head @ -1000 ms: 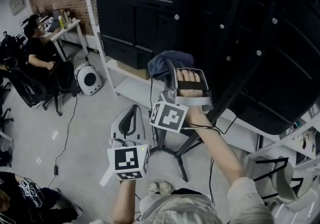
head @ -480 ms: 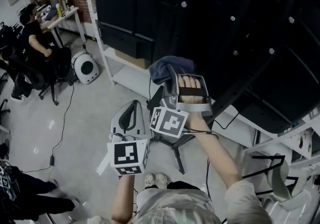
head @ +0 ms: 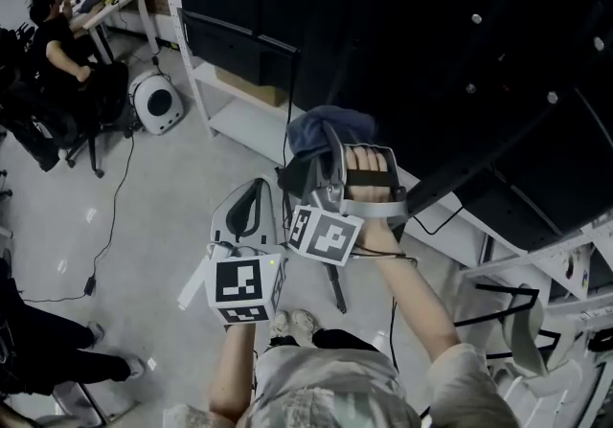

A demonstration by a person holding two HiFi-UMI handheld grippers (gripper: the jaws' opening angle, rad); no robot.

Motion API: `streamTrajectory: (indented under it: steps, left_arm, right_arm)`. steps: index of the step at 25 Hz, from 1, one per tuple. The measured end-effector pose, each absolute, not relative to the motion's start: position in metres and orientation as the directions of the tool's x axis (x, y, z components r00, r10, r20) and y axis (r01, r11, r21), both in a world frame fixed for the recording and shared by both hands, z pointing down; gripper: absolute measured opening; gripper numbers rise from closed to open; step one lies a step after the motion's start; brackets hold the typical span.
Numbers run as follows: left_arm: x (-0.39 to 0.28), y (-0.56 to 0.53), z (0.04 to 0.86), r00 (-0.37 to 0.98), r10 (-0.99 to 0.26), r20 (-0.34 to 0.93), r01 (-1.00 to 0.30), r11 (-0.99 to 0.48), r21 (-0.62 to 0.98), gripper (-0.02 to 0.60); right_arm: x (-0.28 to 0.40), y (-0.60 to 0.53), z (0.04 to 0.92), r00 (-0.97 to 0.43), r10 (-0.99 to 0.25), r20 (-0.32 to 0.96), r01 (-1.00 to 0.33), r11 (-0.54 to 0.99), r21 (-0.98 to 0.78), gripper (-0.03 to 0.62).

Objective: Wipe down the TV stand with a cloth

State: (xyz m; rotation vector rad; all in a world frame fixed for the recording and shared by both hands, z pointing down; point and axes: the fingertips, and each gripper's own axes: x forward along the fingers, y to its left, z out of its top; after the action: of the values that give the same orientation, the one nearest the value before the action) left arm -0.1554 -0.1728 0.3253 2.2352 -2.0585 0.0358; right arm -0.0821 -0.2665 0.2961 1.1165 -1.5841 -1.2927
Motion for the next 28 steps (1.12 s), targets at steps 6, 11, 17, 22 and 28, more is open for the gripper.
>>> streamTrajectory:
  steps: [6, 11, 17, 22, 28]
  left_arm:
    - [-0.154, -0.176, 0.34, 0.094, -0.988, 0.12, -0.993, -0.085, 0.077, 0.015]
    - [-0.158, -0.174, 0.35, 0.102, -0.988, 0.119, -0.993, -0.093, 0.076, 0.015]
    - [-0.16, -0.173, 0.371, 0.131, -0.981, 0.145, -0.987, -0.115, 0.108, 0.015]
    - [-0.158, -0.176, 0.376, 0.133, -0.98, 0.146, -0.987, -0.119, 0.106, 0.015]
    - [-0.166, -0.174, 0.398, 0.104, -0.977, 0.187, -0.988, -0.08, 0.134, 0.015]
  right_arm:
    - [-0.082, -0.261, 0.324, -0.309, -0.944, 0.115, -0.153, 0.169, 0.974, 0.057]
    - [-0.088, -0.252, 0.345, -0.317, -0.939, 0.135, -0.157, 0.192, 0.969, 0.057]
    - [-0.096, -0.248, 0.36, -0.322, -0.934, 0.155, -0.163, 0.216, 0.963, 0.057]
    - [-0.091, -0.251, 0.374, -0.316, -0.93, 0.186, -0.143, 0.241, 0.96, 0.057]
    - [-0.083, -0.253, 0.396, -0.3, -0.926, 0.231, -0.105, 0.273, 0.956, 0.057]
